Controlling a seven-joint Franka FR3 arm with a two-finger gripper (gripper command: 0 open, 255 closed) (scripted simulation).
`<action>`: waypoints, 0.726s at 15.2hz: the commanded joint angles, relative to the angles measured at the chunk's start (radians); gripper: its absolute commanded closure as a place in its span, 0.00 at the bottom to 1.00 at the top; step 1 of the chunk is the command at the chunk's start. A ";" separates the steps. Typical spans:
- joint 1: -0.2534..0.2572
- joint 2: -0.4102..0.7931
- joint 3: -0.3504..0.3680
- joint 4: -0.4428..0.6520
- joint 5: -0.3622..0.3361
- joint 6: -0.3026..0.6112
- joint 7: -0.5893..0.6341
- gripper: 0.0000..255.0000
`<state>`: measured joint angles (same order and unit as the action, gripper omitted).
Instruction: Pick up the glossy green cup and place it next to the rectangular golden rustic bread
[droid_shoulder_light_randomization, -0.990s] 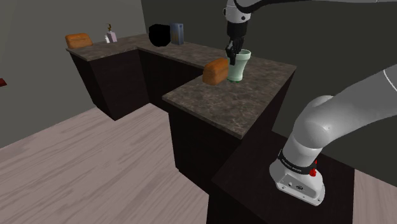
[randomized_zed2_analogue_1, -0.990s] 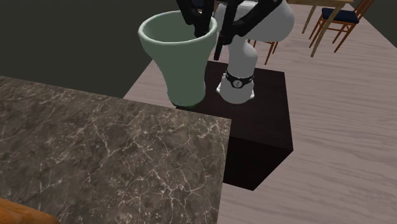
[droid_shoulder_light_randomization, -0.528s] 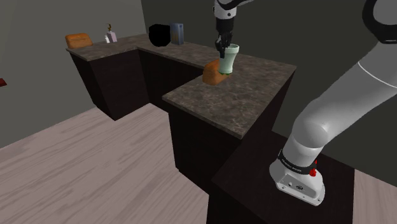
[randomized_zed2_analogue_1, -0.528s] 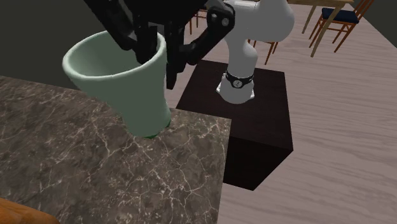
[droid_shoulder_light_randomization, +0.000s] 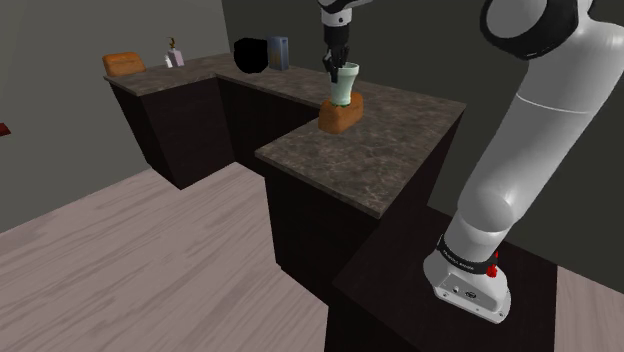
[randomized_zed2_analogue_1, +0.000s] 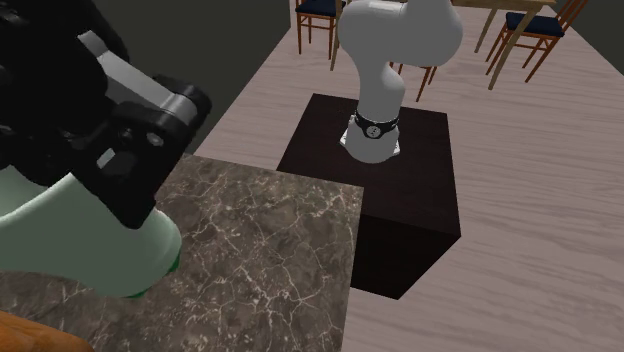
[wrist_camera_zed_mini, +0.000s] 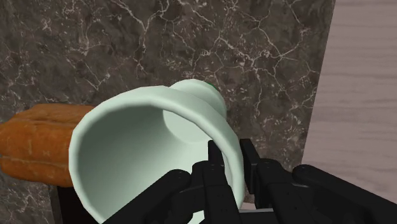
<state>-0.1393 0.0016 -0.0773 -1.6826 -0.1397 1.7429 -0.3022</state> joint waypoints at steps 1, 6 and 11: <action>-0.006 0.090 -0.006 0.115 0.008 -0.022 -0.016 1.00; -0.034 0.332 -0.019 0.446 0.036 -0.107 -0.064 1.00; -0.077 0.670 -0.023 0.985 0.068 -0.304 -0.109 1.00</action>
<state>-0.2089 0.6013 -0.1005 -0.8149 -0.0770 1.4850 -0.4034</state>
